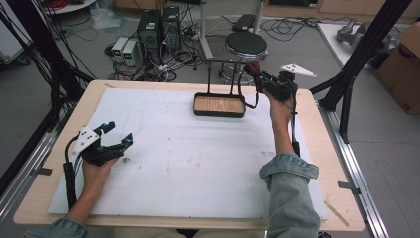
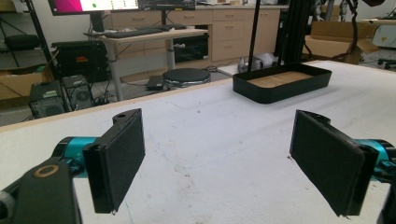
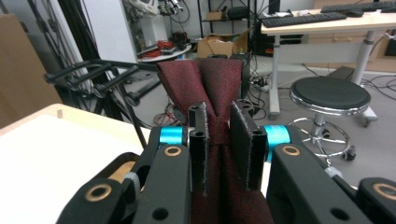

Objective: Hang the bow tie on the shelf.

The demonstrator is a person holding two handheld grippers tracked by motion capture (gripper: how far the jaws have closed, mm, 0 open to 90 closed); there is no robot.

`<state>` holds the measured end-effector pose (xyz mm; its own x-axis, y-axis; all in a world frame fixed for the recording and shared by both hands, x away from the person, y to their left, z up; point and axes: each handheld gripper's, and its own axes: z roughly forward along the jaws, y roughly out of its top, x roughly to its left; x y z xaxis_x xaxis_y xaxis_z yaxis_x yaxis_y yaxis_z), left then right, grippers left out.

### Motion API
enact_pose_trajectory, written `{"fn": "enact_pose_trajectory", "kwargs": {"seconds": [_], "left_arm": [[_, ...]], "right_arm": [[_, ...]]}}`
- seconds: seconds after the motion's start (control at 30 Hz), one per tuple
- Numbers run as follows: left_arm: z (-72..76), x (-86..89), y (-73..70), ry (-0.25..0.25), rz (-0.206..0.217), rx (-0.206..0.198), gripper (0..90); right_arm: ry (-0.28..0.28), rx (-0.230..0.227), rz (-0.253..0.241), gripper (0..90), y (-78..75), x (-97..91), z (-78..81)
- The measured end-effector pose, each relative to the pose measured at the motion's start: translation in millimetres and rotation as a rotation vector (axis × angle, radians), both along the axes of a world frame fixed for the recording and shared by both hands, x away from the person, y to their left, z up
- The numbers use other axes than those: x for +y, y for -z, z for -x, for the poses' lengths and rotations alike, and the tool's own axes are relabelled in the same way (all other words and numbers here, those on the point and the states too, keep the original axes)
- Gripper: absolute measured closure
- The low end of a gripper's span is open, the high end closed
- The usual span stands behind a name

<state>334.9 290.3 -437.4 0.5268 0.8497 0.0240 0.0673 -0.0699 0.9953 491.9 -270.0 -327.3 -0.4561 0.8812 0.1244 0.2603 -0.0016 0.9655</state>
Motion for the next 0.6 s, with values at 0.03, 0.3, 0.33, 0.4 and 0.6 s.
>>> {"fn": "enact_pose_trajectory", "kwargs": {"seconds": [0.03, 0.3, 0.33, 0.4, 0.6], "left_arm": [[0.0, 0.0, 0.0, 0.0, -0.001, 0.0, 18.3], [0.1, -0.1, 0.0, 0.001, -0.002, 0.0, 18.3], [0.1, -0.2, 0.0, 0.001, -0.002, 0.0, 18.3], [0.2, -0.3, 0.0, 0.001, -0.003, 0.0, 18.3], [0.1, -0.1, 0.0, 0.002, -0.002, 0.0, 18.2]], "right_arm": [[0.005, 0.007, 0.001, 77.5, 1.2, 0.5, -0.6], [0.019, 0.035, 0.01, 76.9, 7.4, 1.9, -4.6], [0.02, 0.038, 0.009, 76.7, 7.4, 1.6, -4.4], [0.02, 0.039, 0.011, 76.2, 7.2, 1.6, -4.2], [0.026, 0.034, 0.025, 72.8, 5.2, -0.3, -2.6]]}}
